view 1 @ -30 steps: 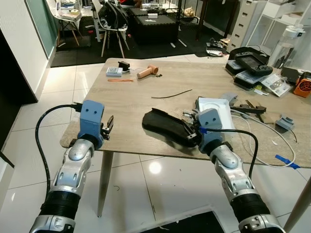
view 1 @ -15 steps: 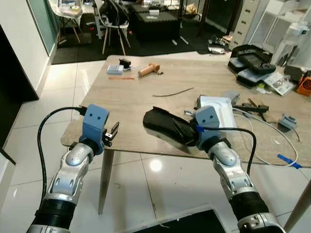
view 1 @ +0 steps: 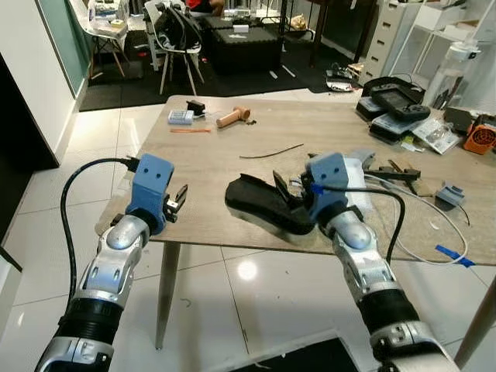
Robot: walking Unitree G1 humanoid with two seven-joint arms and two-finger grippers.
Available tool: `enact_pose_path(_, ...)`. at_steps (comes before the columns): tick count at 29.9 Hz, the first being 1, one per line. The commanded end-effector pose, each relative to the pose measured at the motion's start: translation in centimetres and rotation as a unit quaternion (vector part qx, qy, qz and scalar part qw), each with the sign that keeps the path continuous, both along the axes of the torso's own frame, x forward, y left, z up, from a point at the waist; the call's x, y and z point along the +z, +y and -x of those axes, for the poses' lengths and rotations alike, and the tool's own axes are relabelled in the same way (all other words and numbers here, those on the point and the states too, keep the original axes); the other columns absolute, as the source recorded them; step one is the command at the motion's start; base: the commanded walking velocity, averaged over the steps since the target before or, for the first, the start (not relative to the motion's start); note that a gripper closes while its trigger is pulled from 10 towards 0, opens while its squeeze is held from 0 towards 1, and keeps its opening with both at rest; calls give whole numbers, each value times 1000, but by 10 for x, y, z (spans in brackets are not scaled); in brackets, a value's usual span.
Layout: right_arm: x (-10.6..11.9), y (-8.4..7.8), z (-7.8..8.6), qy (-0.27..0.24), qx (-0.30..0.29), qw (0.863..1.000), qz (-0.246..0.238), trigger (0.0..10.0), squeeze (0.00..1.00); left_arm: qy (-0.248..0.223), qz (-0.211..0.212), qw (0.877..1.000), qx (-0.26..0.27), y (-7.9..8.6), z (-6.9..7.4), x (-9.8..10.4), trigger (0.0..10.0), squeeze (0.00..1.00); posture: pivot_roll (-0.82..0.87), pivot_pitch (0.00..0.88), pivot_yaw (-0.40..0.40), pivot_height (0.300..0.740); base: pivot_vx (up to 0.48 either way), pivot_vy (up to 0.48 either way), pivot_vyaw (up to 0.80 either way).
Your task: Picking trash to rubbish bin
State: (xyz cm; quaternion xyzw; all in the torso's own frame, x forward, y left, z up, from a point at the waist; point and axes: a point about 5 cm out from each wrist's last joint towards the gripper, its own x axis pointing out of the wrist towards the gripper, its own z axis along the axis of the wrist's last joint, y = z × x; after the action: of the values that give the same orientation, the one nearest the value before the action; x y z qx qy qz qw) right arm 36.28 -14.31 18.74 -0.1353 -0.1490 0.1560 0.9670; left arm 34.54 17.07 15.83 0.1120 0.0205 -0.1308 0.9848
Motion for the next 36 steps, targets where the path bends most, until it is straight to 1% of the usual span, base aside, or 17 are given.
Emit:
enact_pose_path(1, -4, -6, -2, 14, -16, 1000, -3, 10000, 0, 6, -14, 1000, -5, 2, 0, -2, 10000, 0, -63, 0, 40, 740, 0, 0, 0)
enact_pose_path(3, -7, -9, -2, 18, -23, 1000, -11, 10000, 0, 7, -17, 1000, -8, 1, 0, -3, 10000, 0, -59, 0, 32, 740, 0, 0, 0)
enact_pose_path(6, -10, -9, -1, 24, -22, 999, -11, 10000, 0, 9, -17, 1000, -7, 1, 0, -3, 10000, 0, -59, 0, 32, 740, 0, 0, 0)
enact_pose_path(9, -19, -4, 4, 32, -11, 999, -6, 10000, 0, 12, -16, 1000, -7, 1, -1, -6, 10000, 0, -59, 0, 37, 740, 0, 0, 0)
enact_pose_path(15, -21, -4, 3, 36, -11, 999, -11, 10000, 0, 12, -15, 1000, -11, -2, -1, -6, 10000, 0, -64, 0, 34, 740, 0, 0, 0)
enact_pose_path(17, -28, -7, 4, 60, -15, 998, -33, 10000, 0, 5, -8, 1000, 2, -6, -3, -5, 10000, 0, -64, 0, 16, 740, 0, 0, 0)
enact_pose_path(19, -33, -11, 5, 78, -23, 994, -67, 10000, 0, 14, -2, 1000, 19, -7, -3, -10, 10000, 0, -64, 0, 9, 740, 0, 0, 0)
enact_pose_path(20, -36, -13, 5, 87, -29, 993, -70, 10000, 0, 20, 1, 999, 27, -7, -3, -12, 10000, 0, -62, 0, 8, 740, 0, 0, 0)
enact_pose_path(22, -41, -16, 5, 95, -43, 993, -54, 10000, 0, 24, -1, 999, 25, -10, -1, -15, 10000, 0, -56, 0, 9, 740, 0, 0, 0)
enact_pose_path(23, -41, -16, 5, 95, -43, 993, -54, 10000, 0, 24, -1, 999, 25, -10, -1, -15, 10000, 0, -56, 0, 9, 740, 0, 0, 0)
enact_pose_path(25, -40, -17, 3, 83, -53, 995, -21, 10000, 0, 19, -9, 1000, 15, -12, 0, -15, 10000, 0, -62, 0, 21, 740, 0, 0, 0)
enact_pose_path(26, -38, -18, 2, 76, -59, 995, -16, 10000, 0, 18, -9, 1000, 19, -11, -1, -14, 10000, 0, -61, 0, 22, 740, 0, 0, 0)
enact_pose_path(29, -36, -22, 0, 74, -65, 995, -28, 10000, 0, 21, -8, 999, 26, -8, -4, -14, 10000, 0, -62, 0, 23, 740, 0, 0, 0)
enact_pose_path(31, -34, -23, -2, 71, -63, 995, -19, 10000, 0, 12, -11, 1000, 16, -11, -7, -9, 10000, 0, -74, 0, 20, 740, 0, 0, 0)
enact_pose_path(32, -30, -23, -4, 67, -54, 996, -10, 10000, 0, 0, -4, 1000, 16, -10, -11, 0, 10000, 0, -76, 8, 19, 740, 0, 0, 0)
enact_pose_path(34, -29, -23, -4, 72, -40, 997, -9, 10000, 0, -4, 1, 1000, 12, -9, -11, 3, 10000, 0, -76, 8, 19, 740, 0, 0, 0)
enact_pose_path(36, -31, -24, -3, 88, -17, 996, -12, 10000, 0, -9, 8, 1000, -9, -9, -10, 5, 10000, 0, -74, 7, 21, 740, 0, 0, 0)
